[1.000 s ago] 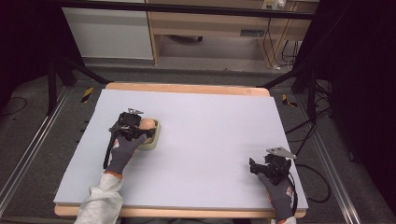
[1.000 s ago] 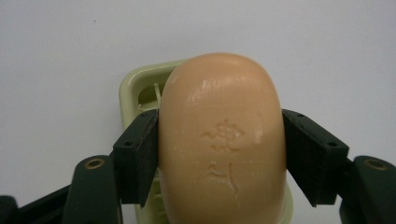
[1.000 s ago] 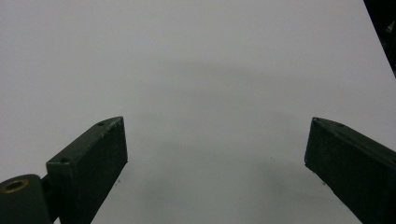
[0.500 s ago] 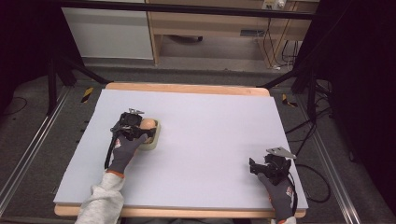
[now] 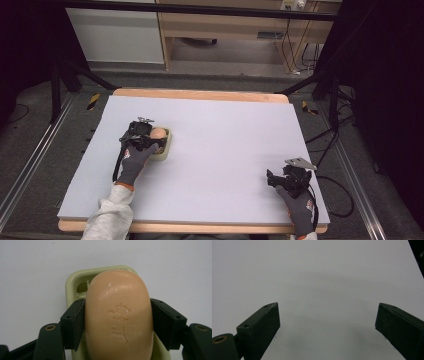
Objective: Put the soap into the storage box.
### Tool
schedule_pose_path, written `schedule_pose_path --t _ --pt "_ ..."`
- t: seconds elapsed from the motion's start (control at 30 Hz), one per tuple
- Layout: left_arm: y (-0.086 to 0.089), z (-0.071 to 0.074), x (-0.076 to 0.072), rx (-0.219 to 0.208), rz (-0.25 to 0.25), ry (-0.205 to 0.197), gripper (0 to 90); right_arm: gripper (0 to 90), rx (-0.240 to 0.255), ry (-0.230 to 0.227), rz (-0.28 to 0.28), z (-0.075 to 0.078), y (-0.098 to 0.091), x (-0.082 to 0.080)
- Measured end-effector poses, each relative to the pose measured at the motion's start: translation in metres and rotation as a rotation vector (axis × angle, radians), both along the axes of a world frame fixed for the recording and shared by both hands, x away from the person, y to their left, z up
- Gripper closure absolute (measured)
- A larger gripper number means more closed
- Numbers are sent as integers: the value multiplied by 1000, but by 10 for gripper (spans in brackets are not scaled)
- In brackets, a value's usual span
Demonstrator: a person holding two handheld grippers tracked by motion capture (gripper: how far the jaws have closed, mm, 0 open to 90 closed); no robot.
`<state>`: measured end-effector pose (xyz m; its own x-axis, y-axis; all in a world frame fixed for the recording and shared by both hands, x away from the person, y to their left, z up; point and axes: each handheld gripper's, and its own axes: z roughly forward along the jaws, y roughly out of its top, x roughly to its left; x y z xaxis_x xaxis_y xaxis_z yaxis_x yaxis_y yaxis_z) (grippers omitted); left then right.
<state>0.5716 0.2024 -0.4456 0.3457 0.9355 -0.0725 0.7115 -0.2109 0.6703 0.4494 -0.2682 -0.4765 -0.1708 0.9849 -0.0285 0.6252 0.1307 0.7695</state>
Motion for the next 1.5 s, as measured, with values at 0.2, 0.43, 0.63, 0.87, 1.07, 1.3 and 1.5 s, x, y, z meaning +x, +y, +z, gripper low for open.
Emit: schedule_pose_path --t 0.2,0.43,0.63,0.87,1.07,1.3,1.5 --pt "-2 -2 0 8 -7 1 310 60 0 -2 -2 0 0 0" --pt "2 6 -6 -13 -9 -28 278 60 -3 -3 0 0 0 0" --pt "6 12 -14 -21 -15 -55 264 60 -4 -7 -4 1 0 -2" --pt "12 22 -31 -62 -45 -104 243 60 -7 -11 -5 2 0 -3" --pt "16 24 -49 -67 -100 -150 226 55 -17 -14 -16 2 0 -3" --pt "23 17 -68 -50 -121 -171 214 55 -16 -16 -16 2 -1 -3" --pt "35 6 -83 -41 -104 -173 213 55 -18 -19 -22 2 -3 -4"
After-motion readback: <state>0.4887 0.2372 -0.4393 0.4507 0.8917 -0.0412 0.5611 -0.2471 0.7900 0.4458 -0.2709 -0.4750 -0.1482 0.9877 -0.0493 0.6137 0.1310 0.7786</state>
